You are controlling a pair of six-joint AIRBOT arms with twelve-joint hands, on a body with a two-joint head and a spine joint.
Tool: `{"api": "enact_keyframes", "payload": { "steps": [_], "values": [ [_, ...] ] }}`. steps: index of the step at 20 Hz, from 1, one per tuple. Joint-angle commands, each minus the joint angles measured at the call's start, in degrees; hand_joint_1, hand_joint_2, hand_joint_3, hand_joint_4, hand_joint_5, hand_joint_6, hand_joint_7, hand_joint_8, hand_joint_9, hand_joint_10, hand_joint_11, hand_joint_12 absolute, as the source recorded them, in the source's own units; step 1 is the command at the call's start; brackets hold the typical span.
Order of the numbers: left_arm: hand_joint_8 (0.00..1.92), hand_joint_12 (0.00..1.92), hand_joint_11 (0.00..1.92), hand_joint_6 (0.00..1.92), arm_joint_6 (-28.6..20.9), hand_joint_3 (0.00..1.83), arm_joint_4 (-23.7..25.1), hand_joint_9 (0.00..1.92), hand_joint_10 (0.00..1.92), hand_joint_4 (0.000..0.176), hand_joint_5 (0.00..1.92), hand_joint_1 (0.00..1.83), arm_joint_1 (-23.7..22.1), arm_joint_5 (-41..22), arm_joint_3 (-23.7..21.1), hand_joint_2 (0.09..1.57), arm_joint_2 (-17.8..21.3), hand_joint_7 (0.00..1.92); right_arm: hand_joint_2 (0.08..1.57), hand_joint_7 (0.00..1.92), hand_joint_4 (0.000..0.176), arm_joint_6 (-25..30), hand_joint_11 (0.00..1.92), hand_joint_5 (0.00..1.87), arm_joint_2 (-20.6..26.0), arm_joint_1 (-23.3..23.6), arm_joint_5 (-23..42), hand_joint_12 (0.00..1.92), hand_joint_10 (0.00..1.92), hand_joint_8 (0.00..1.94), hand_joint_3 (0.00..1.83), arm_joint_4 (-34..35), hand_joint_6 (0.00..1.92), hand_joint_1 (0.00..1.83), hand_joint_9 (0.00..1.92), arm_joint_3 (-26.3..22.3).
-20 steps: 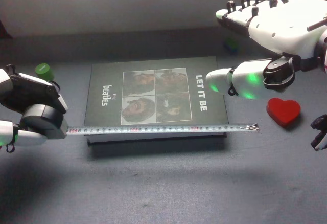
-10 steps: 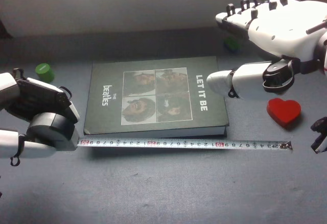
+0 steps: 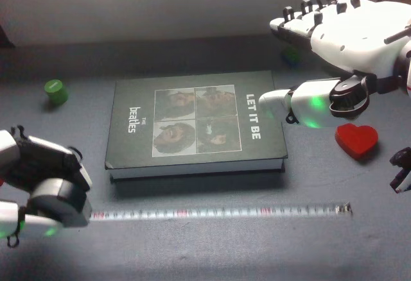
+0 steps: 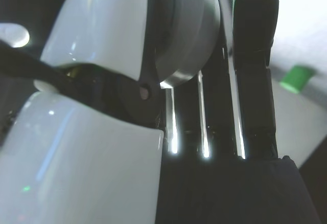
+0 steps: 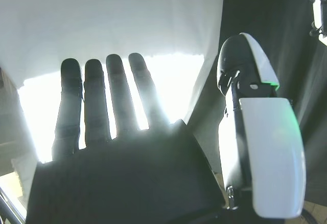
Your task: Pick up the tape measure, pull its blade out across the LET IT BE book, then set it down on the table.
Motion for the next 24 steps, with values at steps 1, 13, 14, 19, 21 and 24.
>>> {"api": "enact_keyframes", "payload": {
  "steps": [1,13,14,19,21,24],
  "values": [
    [1.17,1.13,1.02,0.91,-0.57,0.0,-1.99,0.92,1.33,0.0,0.83,1.37,-0.16,-7.21,0.47,1.15,-0.21,0.89,1.14,0.08,0.0,0.36,0.0,0.06,0.12,0.33,-0.9,0.43,0.0,0.0,0.0,-4.23,0.0,0.15,0.06,-0.27],
    [1.06,1.13,0.83,1.14,-0.06,0.0,-2.43,0.89,1.27,0.0,0.82,1.36,3.1,-8.57,2.39,1.15,-2.64,0.9,1.14,0.11,0.0,0.36,0.0,0.08,0.02,0.16,-0.85,0.49,0.01,0.01,0.0,-4.52,0.01,0.15,0.09,-0.59],
    [1.14,1.07,0.75,1.23,0.1,0.0,-2.51,0.83,0.8,0.0,0.78,1.22,3.1,-8.57,2.38,1.18,-2.73,0.9,1.14,0.11,0.0,0.36,0.0,0.09,0.02,0.16,-0.82,0.47,0.0,0.0,0.0,-4.54,0.01,0.15,0.08,-0.59],
    [0.03,0.95,0.44,0.09,0.61,0.0,-2.72,0.76,0.08,0.0,0.74,0.82,3.07,-8.67,1.78,1.17,-3.19,0.84,1.14,0.08,0.0,0.36,0.0,0.08,0.02,0.16,-0.8,0.47,0.0,0.0,0.0,-4.64,0.0,0.15,0.07,-0.59],
    [0.0,0.93,0.39,0.01,0.78,0.0,-2.71,0.75,0.04,0.0,0.74,0.73,3.07,-8.79,1.77,1.15,-3.2,0.82,1.14,0.09,0.0,0.36,0.0,0.08,0.02,0.16,-0.8,0.47,0.0,0.0,0.0,-4.66,0.0,0.15,0.08,-0.59],
    [0.0,0.87,0.29,0.0,0.78,0.0,-2.71,0.67,0.0,0.0,0.7,0.67,2.99,-8.49,1.98,1.11,-2.8,0.71,1.14,0.1,0.0,0.36,0.0,0.07,0.02,0.16,-0.79,0.46,0.0,0.0,0.0,-4.66,0.0,0.15,0.08,-0.59]
  ]
}}
